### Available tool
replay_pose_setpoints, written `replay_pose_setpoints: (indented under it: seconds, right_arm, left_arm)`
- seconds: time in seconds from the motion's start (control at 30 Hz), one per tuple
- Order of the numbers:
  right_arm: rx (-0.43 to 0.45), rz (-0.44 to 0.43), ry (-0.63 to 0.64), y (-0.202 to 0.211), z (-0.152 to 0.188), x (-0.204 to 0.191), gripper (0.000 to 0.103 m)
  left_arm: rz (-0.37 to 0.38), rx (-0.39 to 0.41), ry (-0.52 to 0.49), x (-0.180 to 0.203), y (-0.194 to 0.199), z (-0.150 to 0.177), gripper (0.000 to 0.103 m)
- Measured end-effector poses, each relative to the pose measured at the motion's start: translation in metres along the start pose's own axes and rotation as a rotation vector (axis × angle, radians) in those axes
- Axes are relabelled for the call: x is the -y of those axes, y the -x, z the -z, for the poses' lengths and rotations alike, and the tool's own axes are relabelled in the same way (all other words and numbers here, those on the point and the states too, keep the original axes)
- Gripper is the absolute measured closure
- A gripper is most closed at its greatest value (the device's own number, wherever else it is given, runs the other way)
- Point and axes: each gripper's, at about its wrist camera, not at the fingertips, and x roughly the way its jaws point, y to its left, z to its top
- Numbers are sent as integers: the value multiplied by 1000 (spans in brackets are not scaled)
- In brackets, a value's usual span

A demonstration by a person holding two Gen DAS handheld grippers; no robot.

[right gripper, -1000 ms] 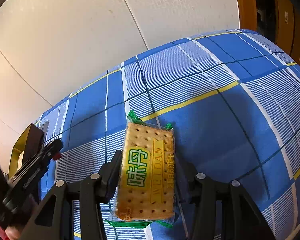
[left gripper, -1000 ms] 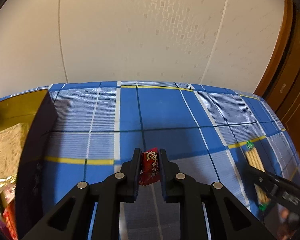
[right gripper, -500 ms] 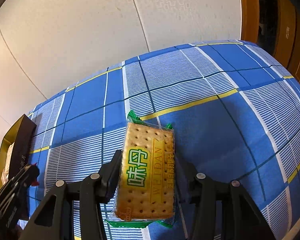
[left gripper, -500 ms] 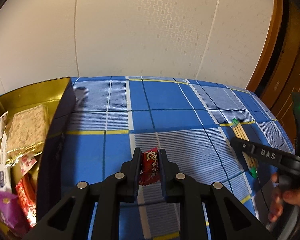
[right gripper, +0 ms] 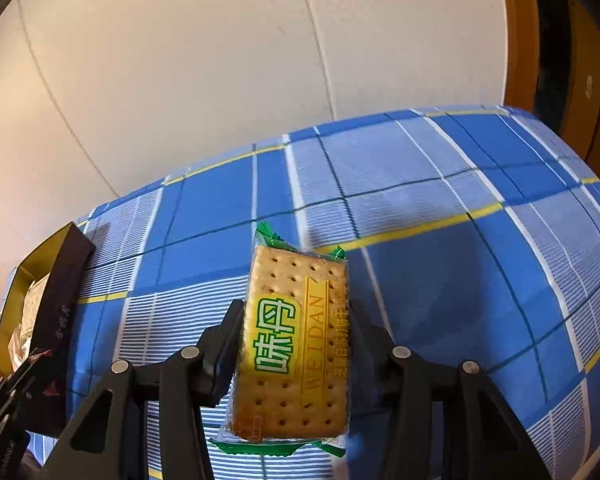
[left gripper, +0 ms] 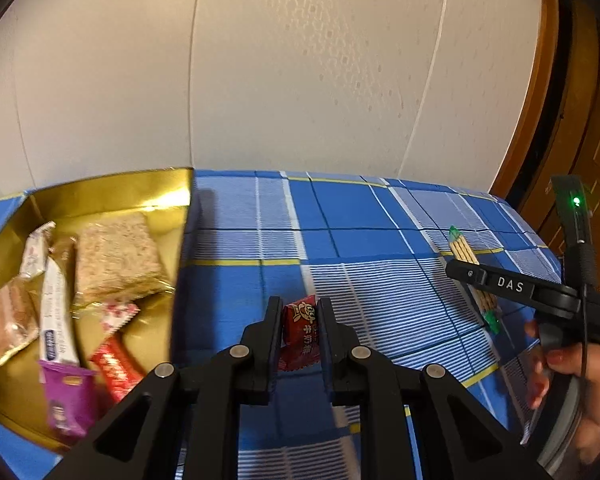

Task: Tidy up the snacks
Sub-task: 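Carry the red candy into the tray and open the left tool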

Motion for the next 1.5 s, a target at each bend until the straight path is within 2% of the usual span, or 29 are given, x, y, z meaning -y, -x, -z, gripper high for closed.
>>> replay_pose_setpoints:
  seconds: [0.37, 0.7, 0.9, 1.17, 1.5]
  right_arm:
    - [7, -8, 37, -1, 3, -16, 52]
    - [23, -12, 36, 1, 3, -16, 52]
    - [28, -29, 38, 3, 2, -24, 52]
    - [15, -38, 56, -6, 2, -37, 52]
    - [23, -65, 49, -9, 1, -48, 52]
  left_arm:
    - [-52, 37, 30, -47, 30, 2, 86]
    - [-191, 55, 160, -136, 58, 8, 86]
    - [-221, 29, 225, -171, 60, 23, 86]
    - [-242, -9, 286, -194, 57, 32, 86]
    - [-278, -49, 249, -193, 48, 36, 86]
